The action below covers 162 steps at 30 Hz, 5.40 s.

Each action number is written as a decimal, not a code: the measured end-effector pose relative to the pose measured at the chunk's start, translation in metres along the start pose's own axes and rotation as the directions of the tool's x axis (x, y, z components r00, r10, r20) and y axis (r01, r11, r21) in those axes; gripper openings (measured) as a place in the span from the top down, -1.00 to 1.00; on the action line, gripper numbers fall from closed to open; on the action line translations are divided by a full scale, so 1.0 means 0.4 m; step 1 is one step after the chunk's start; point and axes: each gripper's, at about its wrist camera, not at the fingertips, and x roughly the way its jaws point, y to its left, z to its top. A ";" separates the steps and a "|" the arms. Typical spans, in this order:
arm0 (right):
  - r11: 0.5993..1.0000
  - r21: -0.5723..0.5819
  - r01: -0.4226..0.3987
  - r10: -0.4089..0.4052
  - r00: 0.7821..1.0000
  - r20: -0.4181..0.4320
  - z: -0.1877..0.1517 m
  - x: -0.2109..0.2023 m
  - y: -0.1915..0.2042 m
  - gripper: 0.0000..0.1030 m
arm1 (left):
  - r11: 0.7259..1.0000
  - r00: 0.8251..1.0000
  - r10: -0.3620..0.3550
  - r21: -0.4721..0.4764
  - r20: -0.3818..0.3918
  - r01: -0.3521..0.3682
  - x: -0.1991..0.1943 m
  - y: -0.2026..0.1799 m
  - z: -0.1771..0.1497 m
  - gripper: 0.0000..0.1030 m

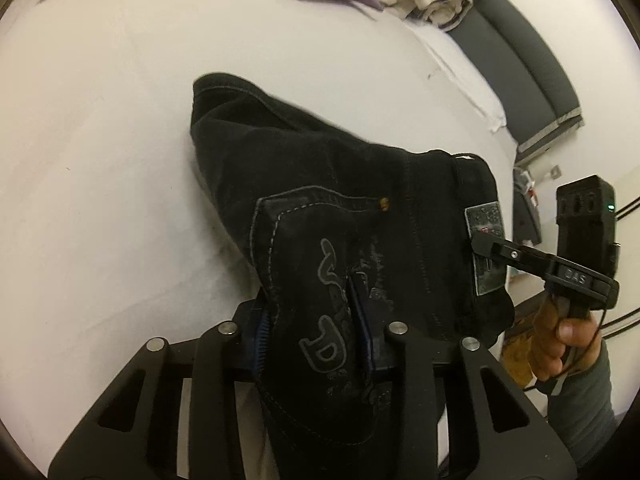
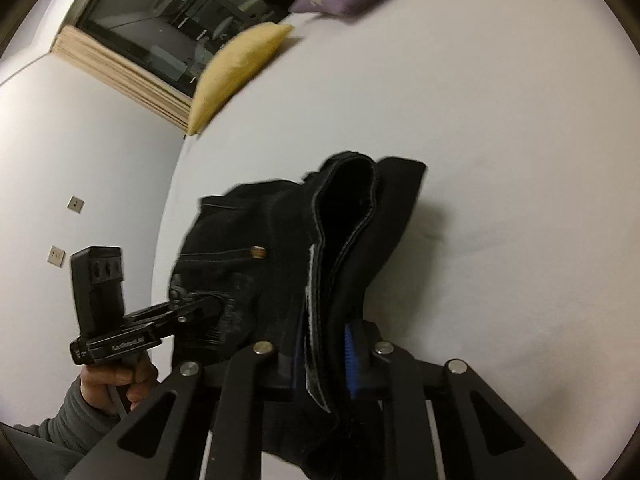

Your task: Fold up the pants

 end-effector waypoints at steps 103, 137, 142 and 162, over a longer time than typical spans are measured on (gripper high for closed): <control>0.846 -0.109 0.521 -0.435 0.795 0.422 -0.331 -0.335 0.431 -1.00 | 0.844 0.756 0.515 -0.083 0.405 -0.530 -0.476 -0.187 -0.231 -1.00; 0.848 -0.120 0.516 -0.432 0.805 0.407 -0.346 -0.317 0.419 -1.00 | 0.846 0.761 0.511 -0.077 0.400 -0.528 -0.472 -0.180 -0.231 -1.00; 0.848 -0.121 0.515 -0.431 0.806 0.406 -0.347 -0.316 0.417 -1.00 | 0.846 0.762 0.511 -0.076 0.398 -0.527 -0.468 -0.174 -0.235 -1.00; 0.850 -0.127 0.512 -0.429 0.810 0.400 -0.360 -0.311 0.408 -1.00 | 0.843 0.767 0.520 -0.077 0.376 -0.533 -0.457 -0.160 -0.236 -1.00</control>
